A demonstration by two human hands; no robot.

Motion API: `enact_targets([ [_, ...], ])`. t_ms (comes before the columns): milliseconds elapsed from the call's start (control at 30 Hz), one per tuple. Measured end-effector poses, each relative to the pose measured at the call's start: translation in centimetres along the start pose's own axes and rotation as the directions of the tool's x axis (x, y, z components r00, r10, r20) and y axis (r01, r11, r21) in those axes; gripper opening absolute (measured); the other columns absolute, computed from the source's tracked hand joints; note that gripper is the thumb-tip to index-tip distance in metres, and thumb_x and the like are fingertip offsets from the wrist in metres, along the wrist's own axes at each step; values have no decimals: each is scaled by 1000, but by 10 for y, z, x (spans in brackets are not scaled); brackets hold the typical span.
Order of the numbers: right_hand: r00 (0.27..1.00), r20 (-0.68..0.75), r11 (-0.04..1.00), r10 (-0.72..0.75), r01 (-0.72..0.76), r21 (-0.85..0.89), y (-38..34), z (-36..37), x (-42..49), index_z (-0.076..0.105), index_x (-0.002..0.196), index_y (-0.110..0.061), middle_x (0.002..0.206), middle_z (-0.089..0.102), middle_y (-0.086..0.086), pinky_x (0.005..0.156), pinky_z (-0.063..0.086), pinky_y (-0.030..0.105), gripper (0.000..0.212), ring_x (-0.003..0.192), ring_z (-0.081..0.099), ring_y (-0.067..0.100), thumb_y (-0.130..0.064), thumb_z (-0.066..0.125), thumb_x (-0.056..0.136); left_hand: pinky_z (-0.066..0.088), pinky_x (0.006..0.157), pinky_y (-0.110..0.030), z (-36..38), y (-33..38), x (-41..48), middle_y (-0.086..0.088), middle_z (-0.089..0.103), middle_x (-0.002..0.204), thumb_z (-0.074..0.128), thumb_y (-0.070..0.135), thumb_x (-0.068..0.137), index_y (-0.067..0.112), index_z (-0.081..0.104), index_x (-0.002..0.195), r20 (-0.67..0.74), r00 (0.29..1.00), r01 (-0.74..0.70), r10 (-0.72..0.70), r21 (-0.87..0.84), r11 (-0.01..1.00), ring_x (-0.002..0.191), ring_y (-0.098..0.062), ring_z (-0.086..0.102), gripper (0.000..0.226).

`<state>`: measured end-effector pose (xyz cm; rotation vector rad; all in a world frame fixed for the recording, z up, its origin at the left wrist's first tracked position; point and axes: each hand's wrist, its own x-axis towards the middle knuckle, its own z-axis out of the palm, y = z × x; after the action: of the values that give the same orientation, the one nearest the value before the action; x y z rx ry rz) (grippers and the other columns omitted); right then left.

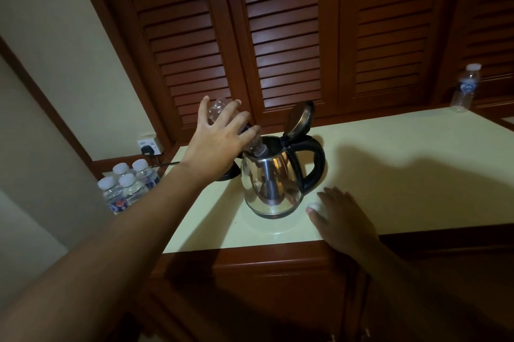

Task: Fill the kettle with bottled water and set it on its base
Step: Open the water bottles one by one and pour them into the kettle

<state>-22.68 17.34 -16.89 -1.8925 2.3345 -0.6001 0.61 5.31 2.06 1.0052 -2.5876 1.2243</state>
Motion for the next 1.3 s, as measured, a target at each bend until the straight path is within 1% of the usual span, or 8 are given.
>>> enact_targets([
  [233, 1000, -9, 1000, -22, 22, -15, 2, -1, -2, 58, 121, -26, 129, 58, -3, 112, 37, 41, 50, 124, 50, 19, -53, 26, 94, 12, 114, -84, -4, 2, -4, -15, 41, 160, 80, 9, 81, 27, 42, 157, -9, 999, 36, -36, -6, 999, 157, -41, 20, 87],
  [500, 998, -59, 989, -12, 21, 145, 2, -5, -7, 59, 131, -20, 136, 59, -1, 114, 34, 37, 37, 127, 50, 19, -39, 49, 101, 25, 113, -74, -12, 7, -10, 1, 56, 146, 71, 32, 83, 25, 34, 148, 151, 957, 279, -247, -255, 926, 137, -30, 43, 75],
  [600, 994, -104, 982, -20, 39, 185, 2, -6, -8, 63, 124, -21, 123, 67, -1, 118, 27, 38, 28, 118, 56, 19, -33, 52, 101, 34, 111, -63, -11, 10, -22, 3, 61, 134, 62, 46, 97, 30, 45, 133, 253, 892, 452, -375, -479, 753, 128, -26, 49, 43],
  [700, 987, -157, 964, -36, 76, 257, 5, -7, -6, 68, 109, -22, 105, 72, -4, 116, 28, 34, 23, 100, 62, 16, -29, 48, 103, 54, 90, -42, -17, 29, -52, 9, 65, 114, 60, 51, 100, 30, 52, 138, 323, 803, 530, -502, -771, 353, 105, -13, 61, 44],
  [833, 987, -158, 928, 1, 58, 368, -7, -22, -12, 73, 104, -23, 102, 72, -10, 76, 35, 14, 24, 90, 59, 7, -34, 51, 100, 49, 69, -9, -20, 90, -109, 23, 69, 103, 66, 39, 99, 34, 60, 131, 363, 828, 403, -426, -915, 3, 91, 8, 65, 33],
  [1033, 996, -67, 671, 67, 5, 742, -39, -51, -35, 78, 103, -25, 78, 76, -6, 60, 55, 19, 15, 64, 71, 6, -30, 66, 95, 61, 88, -37, 1, 140, -142, 18, 74, 117, 71, 55, 93, 38, 66, 133, 404, 869, 411, -285, -911, -38, 104, -3, 71, 44],
  [1133, 996, 27, 485, 89, -67, 872, -44, -58, -43, 76, 114, -21, 91, 79, -3, 75, 63, 37, 21, 81, 76, 15, -27, 68, 96, 60, 92, -40, 0, 142, -141, 15, 73, 121, 66, 64, 87, 35, 66, 136, 402, 869, 406, -287, -913, -50, 110, -5, 70, 57],
  [1300, 995, 74, 389, 60, -91, 917, -33, -66, -54, 75, 115, -18, 104, 78, 1, 94, 58, 38, 22, 97, 75, 20, -15, 66, 96, 61, 92, -35, -1, 145, -134, 18, 74, 120, 70, 60, 87, 34, 69, 135, 423, 868, 401, -261, -906, -137, 110, 0, 69, 55],
])
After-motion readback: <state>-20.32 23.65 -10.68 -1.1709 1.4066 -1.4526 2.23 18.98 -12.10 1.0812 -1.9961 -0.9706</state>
